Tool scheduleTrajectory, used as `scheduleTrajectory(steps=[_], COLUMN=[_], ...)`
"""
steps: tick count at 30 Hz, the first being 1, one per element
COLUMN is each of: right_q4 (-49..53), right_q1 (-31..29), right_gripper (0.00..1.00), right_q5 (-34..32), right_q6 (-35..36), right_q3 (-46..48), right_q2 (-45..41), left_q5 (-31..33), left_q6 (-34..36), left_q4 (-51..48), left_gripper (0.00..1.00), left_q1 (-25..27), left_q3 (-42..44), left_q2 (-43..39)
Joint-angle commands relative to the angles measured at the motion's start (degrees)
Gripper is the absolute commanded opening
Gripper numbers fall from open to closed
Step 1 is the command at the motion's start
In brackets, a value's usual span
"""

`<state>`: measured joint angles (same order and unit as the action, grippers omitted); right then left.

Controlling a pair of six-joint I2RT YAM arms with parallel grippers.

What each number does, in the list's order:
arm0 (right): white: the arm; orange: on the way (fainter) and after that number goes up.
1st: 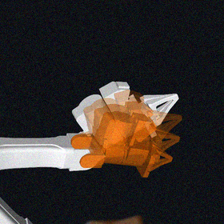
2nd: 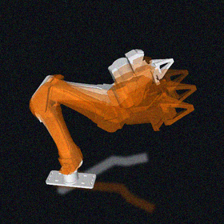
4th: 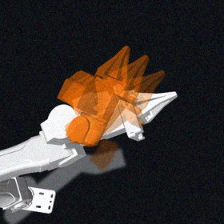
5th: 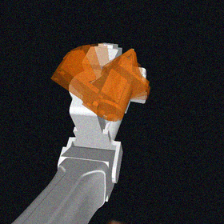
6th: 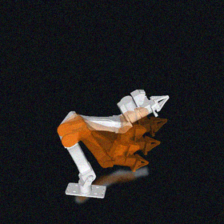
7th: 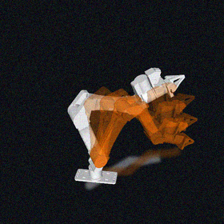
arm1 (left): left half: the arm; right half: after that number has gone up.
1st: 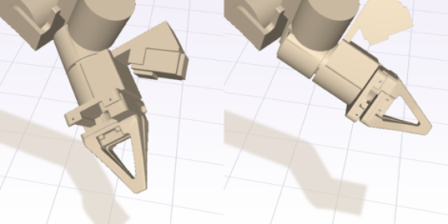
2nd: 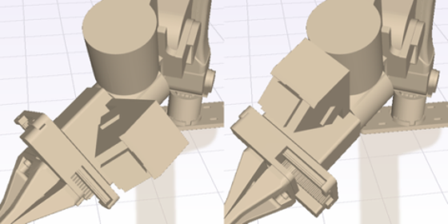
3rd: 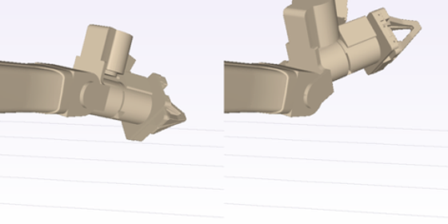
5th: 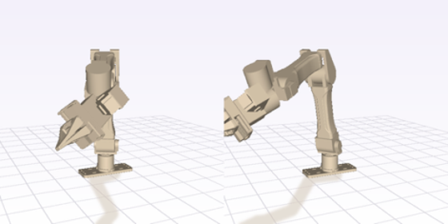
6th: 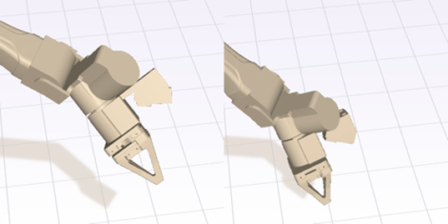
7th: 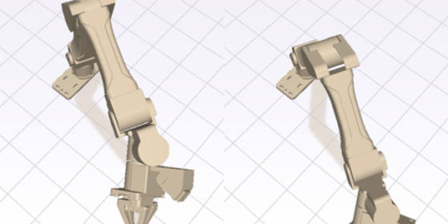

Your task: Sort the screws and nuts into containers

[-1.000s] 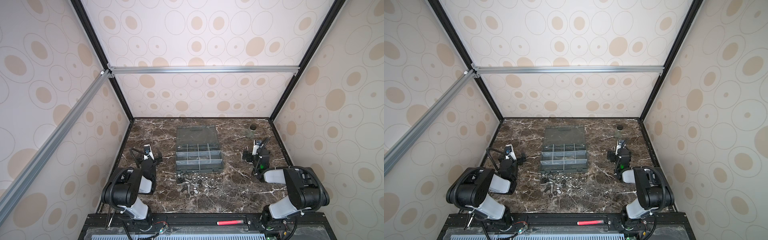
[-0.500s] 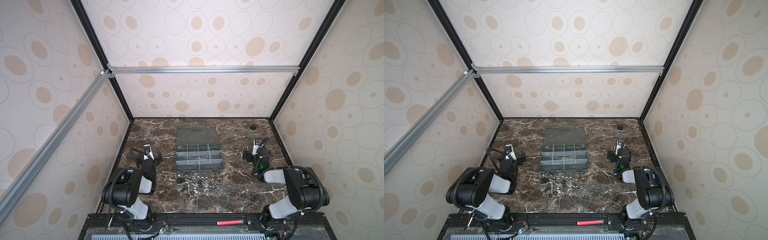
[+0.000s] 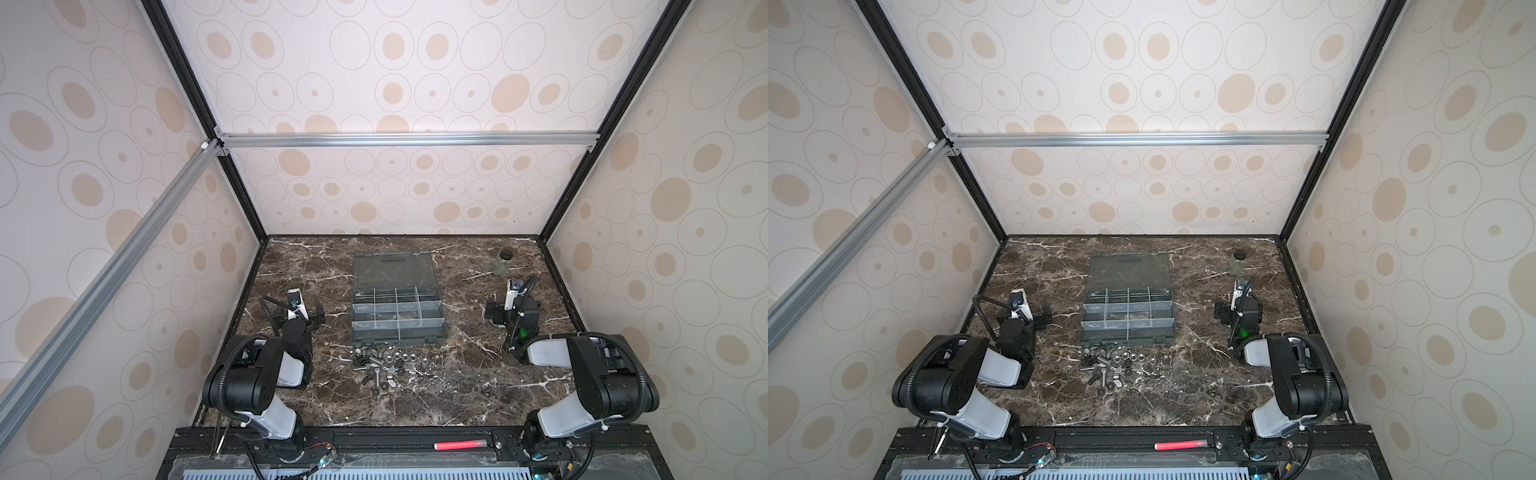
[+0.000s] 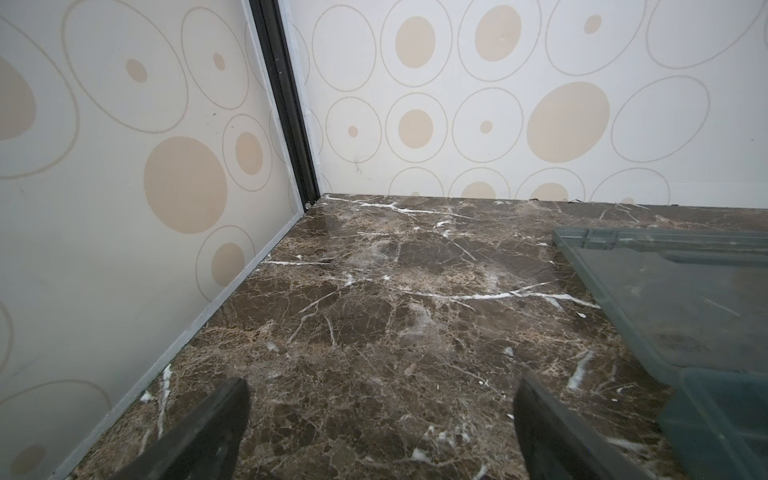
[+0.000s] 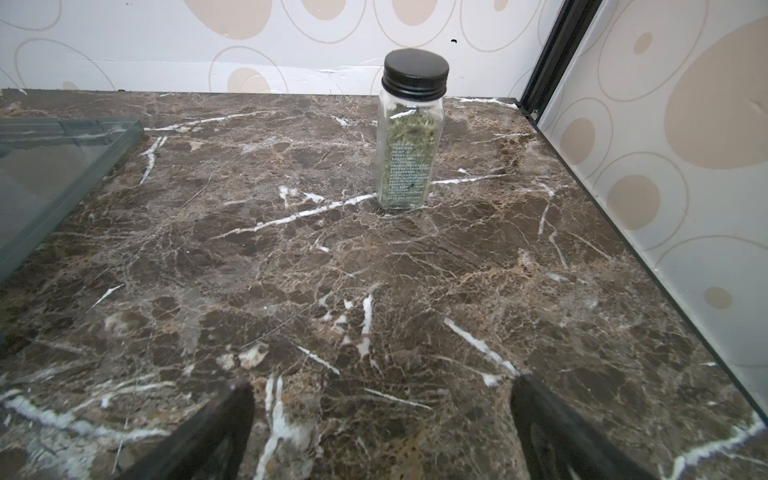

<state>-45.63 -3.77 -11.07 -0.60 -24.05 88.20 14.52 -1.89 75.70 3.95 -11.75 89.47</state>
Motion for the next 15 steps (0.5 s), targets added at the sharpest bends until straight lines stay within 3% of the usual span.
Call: scheduleTrajectory(steps=[1,3,5,9,15], right_q4=[3.6,17.2,23.8,41.6,66.6], right_q1=[-0.7,-1.1,-1.4,-5.0,-9.3], right_gripper=[1.00,1.00,1.00,1.00,1.00], right_q5=[-1.8,-0.6,2.2,2.0,7.2], right_q6=[0.8,-1.0,-2.6,-5.4,-13.1], right_q3=[-0.6,-4.2,-5.5,-11.2,-18.9], right_q2=[-4.6,-10.5,-15.4,-23.0,-24.6], left_q5=[1.0,1.5,-1.6,-10.2,-29.0], left_q6=[1.0,-4.0,-7.2,-9.6,-13.3], left_q4=[-16.8,-33.5,-43.0,-54.3,-69.5], left_gripper=[0.99,0.99,0.99,0.99,0.99], left_q1=[1.8,2.4,2.7,3.6,3.9], left_q3=[-5.7,-12.6,-16.6,-21.0,-25.7], left_q2=[-9.6,-15.7,-20.4,-29.0,-35.5])
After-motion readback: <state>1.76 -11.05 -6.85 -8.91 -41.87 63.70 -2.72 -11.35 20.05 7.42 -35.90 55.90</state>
